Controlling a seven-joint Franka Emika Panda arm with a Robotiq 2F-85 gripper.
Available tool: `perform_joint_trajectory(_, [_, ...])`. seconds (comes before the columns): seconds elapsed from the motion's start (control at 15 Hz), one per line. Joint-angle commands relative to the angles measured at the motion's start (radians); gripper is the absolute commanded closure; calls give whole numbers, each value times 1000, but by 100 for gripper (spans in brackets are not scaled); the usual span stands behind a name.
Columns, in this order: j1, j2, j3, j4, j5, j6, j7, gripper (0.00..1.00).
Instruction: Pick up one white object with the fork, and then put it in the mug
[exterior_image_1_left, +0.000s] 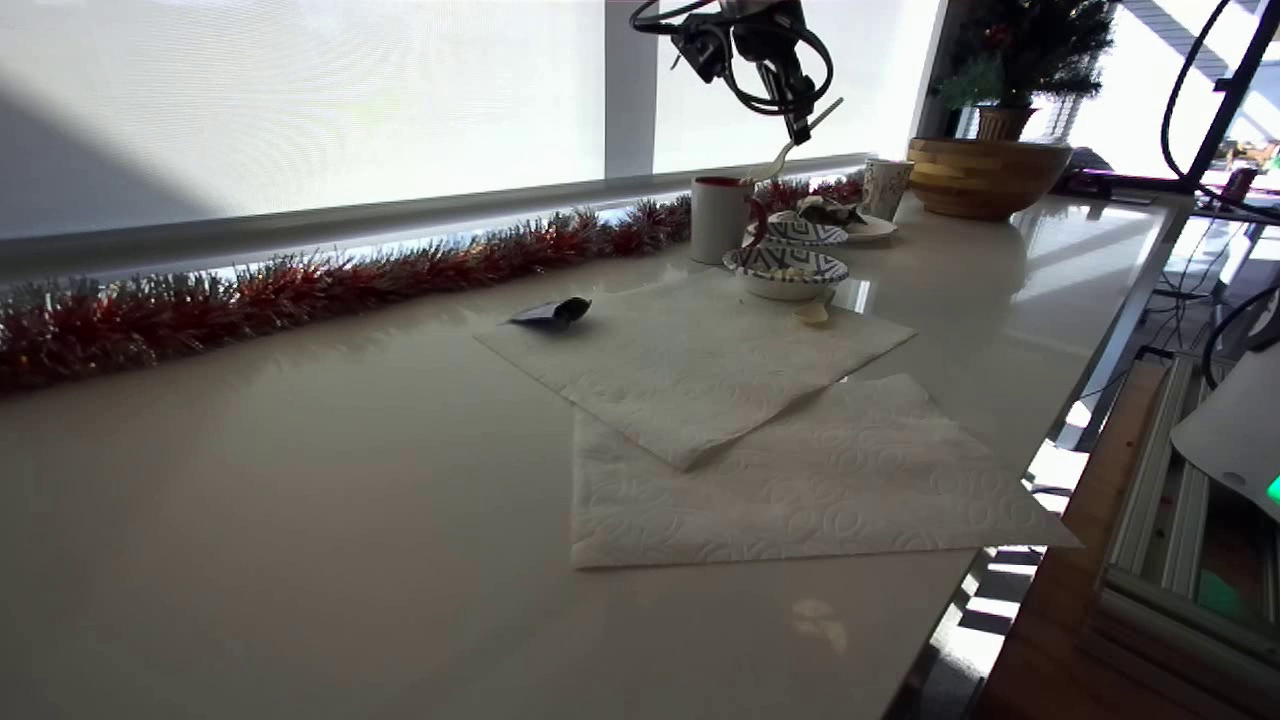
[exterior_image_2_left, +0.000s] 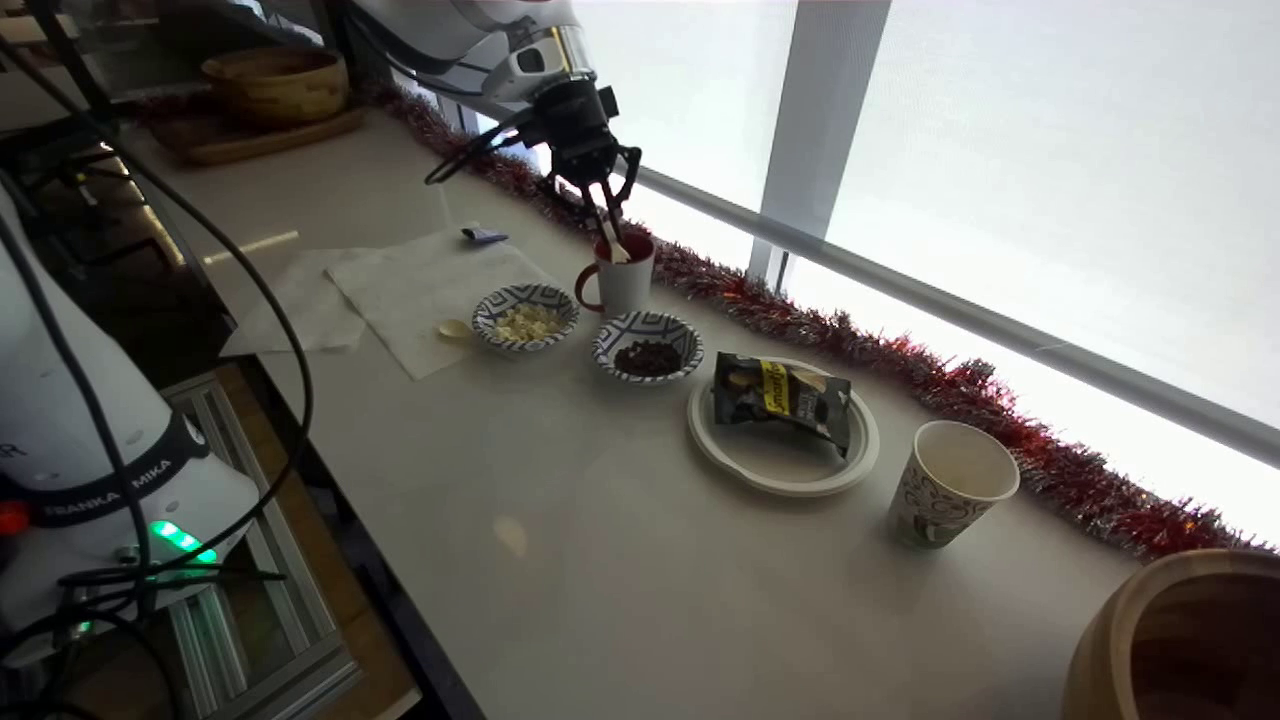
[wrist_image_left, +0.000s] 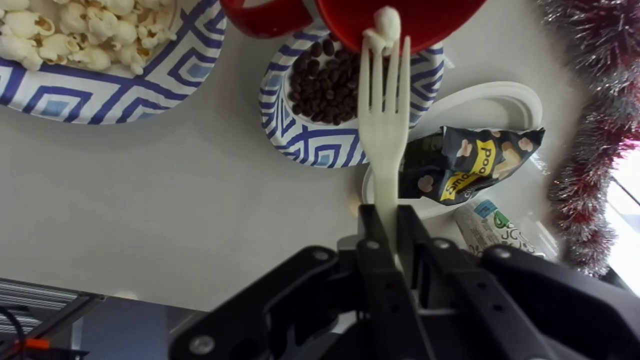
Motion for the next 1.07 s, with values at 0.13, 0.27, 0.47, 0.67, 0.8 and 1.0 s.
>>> perform_joint_trajectory(0.13, [-8, -10, -5, 10, 41, -49, 7, 97])
perform_joint_trajectory(0.27, [-10, -9, -5, 14, 44, -63, 6, 97])
perform_joint_trajectory(0.47, [-12, -11, -6, 15, 42, -77, 9, 97])
perform_joint_trajectory(0.67, [-4, -41, 2, -11, 9, -49, -4, 97])
perform_joint_trajectory(0.8, [25, -91, 23, -40, -65, -122, 2, 97])
perform_joint_trajectory(1.0, [58, -155, 69, -77, -139, -278, -45, 97])
